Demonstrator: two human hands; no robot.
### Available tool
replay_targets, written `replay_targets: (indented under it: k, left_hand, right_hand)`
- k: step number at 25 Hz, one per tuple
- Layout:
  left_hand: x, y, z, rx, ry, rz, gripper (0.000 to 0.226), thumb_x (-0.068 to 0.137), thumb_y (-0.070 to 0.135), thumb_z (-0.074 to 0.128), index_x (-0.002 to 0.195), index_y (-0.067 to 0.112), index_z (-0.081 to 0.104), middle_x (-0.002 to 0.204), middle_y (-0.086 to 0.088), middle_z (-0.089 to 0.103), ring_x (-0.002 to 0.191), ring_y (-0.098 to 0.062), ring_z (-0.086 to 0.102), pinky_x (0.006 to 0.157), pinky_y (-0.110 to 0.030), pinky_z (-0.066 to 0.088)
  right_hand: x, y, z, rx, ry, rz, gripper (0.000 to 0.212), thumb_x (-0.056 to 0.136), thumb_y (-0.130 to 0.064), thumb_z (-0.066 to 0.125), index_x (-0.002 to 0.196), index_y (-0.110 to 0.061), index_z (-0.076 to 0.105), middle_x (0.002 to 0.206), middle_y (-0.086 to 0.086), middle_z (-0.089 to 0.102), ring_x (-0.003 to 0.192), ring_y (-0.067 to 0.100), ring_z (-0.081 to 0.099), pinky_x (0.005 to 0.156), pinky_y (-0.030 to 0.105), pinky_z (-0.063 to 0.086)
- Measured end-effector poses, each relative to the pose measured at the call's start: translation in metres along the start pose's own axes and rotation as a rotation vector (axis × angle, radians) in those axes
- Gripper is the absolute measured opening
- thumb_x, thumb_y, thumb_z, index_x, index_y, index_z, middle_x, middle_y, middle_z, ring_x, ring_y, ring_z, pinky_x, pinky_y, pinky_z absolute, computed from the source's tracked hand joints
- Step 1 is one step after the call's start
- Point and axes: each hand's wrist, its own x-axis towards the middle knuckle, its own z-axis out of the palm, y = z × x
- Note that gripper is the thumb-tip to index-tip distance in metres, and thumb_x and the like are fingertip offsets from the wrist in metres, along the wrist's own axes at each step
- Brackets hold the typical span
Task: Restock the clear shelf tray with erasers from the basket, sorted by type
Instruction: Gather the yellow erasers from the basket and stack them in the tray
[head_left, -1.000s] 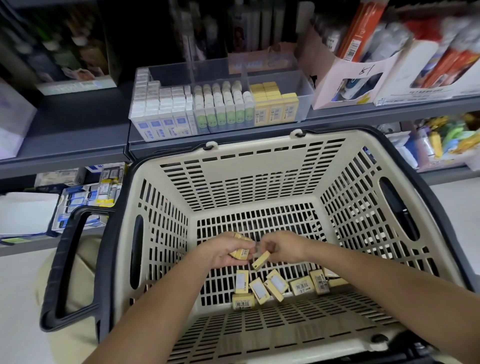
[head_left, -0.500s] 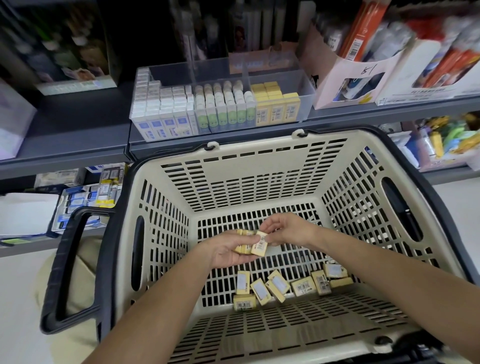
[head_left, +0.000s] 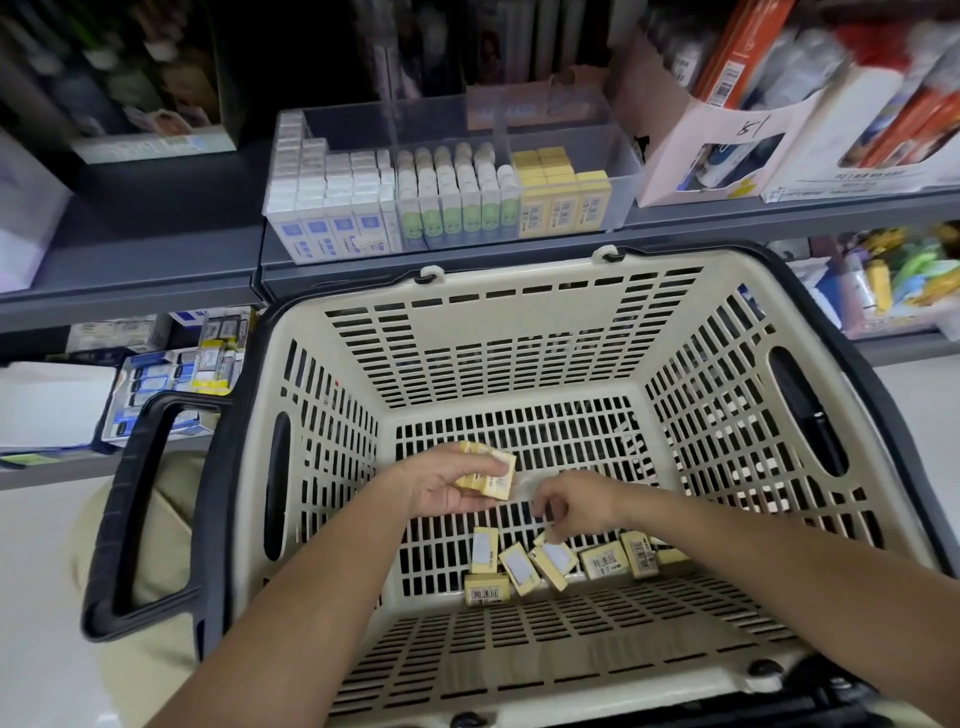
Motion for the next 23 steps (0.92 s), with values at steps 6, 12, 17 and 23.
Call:
replay_targets:
  k: [6,12,17,23]
  left_hand:
    - [0.003,-0.003,0.004,0.067,-0.019,-0.034,0.043,0.069,0.0,0.077,0.107,0.006,0.057,0.088,-0.013,0.071,0.084,-0.023,0.071,0.068,-0.034,0.058]
    - [0.001,-0.001,0.003,0.088,-0.035,-0.019,0.054,0.065,-0.003,0.077,0.113,0.006,0.055,0.098,-0.014,0.067,0.085,-0.023,0.069,0.071,-0.034,0.058]
    - [-0.003,0.0,0.004,0.063,-0.175,-0.033,0.052,0.063,0.005,0.079,0.11,0.004,0.058,0.1,-0.016,0.07,0.098,-0.027,0.067,0.081,-0.034,0.055]
    - [-0.001,0.003,0.009,0.002,-0.209,0.022,0.042,0.064,0.01,0.078,0.102,0.006,0.063,0.092,-0.01,0.072,0.086,-0.02,0.069,0.07,-0.027,0.057]
  right_hand:
    - [0.0,0.0,0.006,-0.15,-0.038,-0.03,0.025,0.078,-0.021,0.072,0.101,-0.019,0.061,0.104,-0.003,0.058,0.093,0.015,0.054,0.077,0.026,0.045]
    - [-0.005,-0.001,-0.012,0.08,-0.068,-0.026,0.016,0.081,-0.016,0.068,0.094,-0.023,0.06,0.099,-0.006,0.061,0.094,0.012,0.06,0.08,0.021,0.046]
    - [-0.014,-0.013,-0.044,0.684,0.076,-0.109,0.017,0.082,-0.001,0.065,0.092,-0.015,0.061,0.086,0.002,0.065,0.073,0.008,0.064,0.065,0.015,0.051]
    - [-0.012,-0.014,-0.039,0.846,0.12,-0.114,0.019,0.082,-0.003,0.066,0.096,-0.011,0.056,0.09,0.008,0.065,0.075,0.014,0.067,0.071,0.021,0.056]
